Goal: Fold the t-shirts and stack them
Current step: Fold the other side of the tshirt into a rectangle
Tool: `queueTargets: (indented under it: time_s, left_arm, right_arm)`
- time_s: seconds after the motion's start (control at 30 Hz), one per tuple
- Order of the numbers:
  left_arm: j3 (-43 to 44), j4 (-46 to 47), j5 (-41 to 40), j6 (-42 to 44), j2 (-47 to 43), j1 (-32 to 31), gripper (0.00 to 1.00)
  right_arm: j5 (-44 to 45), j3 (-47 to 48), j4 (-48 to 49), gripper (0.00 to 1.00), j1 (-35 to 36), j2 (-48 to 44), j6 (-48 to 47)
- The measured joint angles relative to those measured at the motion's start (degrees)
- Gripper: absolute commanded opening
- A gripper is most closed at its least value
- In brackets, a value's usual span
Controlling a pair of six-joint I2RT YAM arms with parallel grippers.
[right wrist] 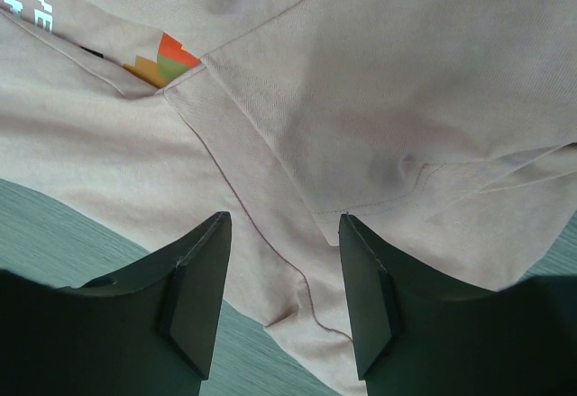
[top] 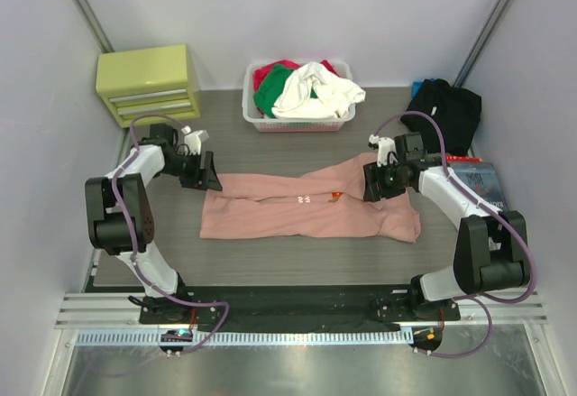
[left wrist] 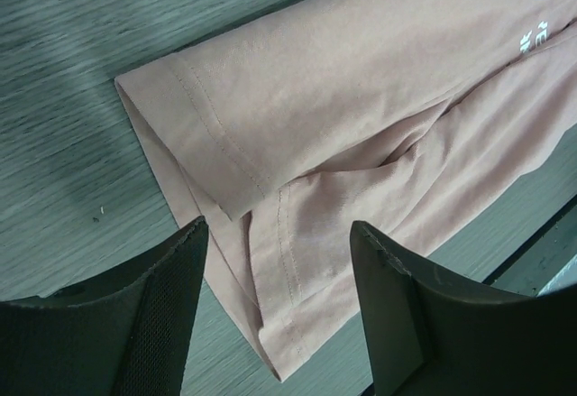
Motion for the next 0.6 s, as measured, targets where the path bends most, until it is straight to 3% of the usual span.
queueTargets:
  time_s: [0.37,0.47,0.53,0.57,0.6]
  left_arm:
    - [0.0,0.7,0.1,-1.2,1.6,0.0,0.64]
    - [0.1,0.7,0.1,-1.7,2.1,-0.1,0.58]
    - [0.3,0.7,0.2,-1.7,2.5,-0.3,0.48]
    - [0.4,0.8,0.2,-1.9,2.8,-0.4,0.42]
    - [0.5,0.8,0.3,-2.0,3.0,-0.5,0.29]
  right_arm:
    - [0.6,-0.2,0.2,0.56,0.0,0.0,-0.3]
    - [0.7,-0.2,0.2,0.56,0.0,0.0,-0.4]
    - [0.7,-0.2,0.2,0.56,0.0,0.0,-0.5]
    - [0.8,-0.2,0.3,0.56,0.0,0.0,-0.5]
    - [0.9,-0.3,0.3,0.57,0.0,0.0,-0.5]
